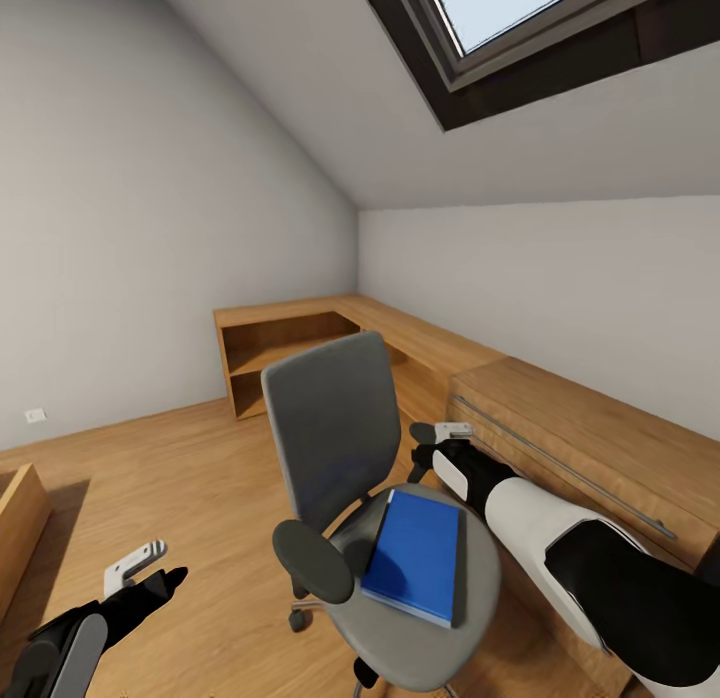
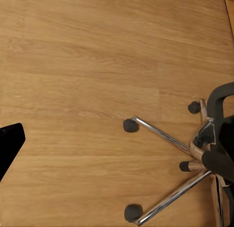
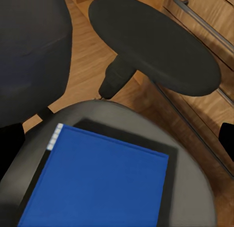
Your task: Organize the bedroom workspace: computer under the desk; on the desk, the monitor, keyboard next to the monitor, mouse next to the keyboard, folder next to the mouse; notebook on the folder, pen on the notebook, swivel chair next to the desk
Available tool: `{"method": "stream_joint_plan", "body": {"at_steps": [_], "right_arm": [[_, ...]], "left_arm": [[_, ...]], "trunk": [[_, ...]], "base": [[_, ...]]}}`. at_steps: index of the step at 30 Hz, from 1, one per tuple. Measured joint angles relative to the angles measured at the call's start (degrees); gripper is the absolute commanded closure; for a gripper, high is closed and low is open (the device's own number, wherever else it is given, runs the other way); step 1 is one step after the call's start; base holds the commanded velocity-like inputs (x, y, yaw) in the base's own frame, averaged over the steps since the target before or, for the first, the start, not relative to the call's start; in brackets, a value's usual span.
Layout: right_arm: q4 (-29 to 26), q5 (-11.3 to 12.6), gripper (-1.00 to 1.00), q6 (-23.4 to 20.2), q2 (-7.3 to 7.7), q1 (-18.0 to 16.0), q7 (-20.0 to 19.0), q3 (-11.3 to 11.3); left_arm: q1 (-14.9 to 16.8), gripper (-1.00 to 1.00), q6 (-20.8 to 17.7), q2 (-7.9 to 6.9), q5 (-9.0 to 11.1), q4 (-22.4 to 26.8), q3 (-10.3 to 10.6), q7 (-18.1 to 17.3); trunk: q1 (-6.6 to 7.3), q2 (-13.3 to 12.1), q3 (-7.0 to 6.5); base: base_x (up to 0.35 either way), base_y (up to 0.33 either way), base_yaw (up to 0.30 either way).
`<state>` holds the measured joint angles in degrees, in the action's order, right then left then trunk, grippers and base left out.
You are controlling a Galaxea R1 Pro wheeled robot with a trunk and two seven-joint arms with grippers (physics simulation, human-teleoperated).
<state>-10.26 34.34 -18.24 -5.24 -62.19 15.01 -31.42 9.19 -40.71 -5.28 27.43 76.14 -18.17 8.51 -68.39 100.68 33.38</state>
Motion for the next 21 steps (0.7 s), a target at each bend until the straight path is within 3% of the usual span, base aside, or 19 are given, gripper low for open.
{"method": "stream_joint_plan", "body": {"at_steps": [12,19,20,21], "right_arm": [[-0.2,0.0,-1.0,0.0,0.0,0.0,0.4,0.2],[-0.4,2.3,-1.0,0.0,0.13,0.0,0.5,0.0],[-0.4,2.4,-1.0,0.1,0.17,0.0,0.4,0.0],[-0.4,2.4,-1.0,0.1,0.2,0.0,0.3,-0.1]], "left_arm": [[0.0,-1.0,-0.1,0.0,0.0,0.0,0.0,0.0],[0.0,-1.0,-0.2,-0.07,0.0,0.1,-0.1,0.0],[0.0,-1.0,-0.2,-0.01,0.0,0.8,-2.6,0.0],[0.0,-1.0,-0.2,0.08,0.1,1.6,-3.6,0.0]], "trunk": [[0.0,0.0,1.01],[0.0,0.0,1.17],[0.0,0.0,1.17],[0.0,0.0,1.17]], "base": [[0.0,0.0,0.0],[0.0,0.0,0.0],[0.0,0.0,0.0],[0.0,0.0,0.0]]}}
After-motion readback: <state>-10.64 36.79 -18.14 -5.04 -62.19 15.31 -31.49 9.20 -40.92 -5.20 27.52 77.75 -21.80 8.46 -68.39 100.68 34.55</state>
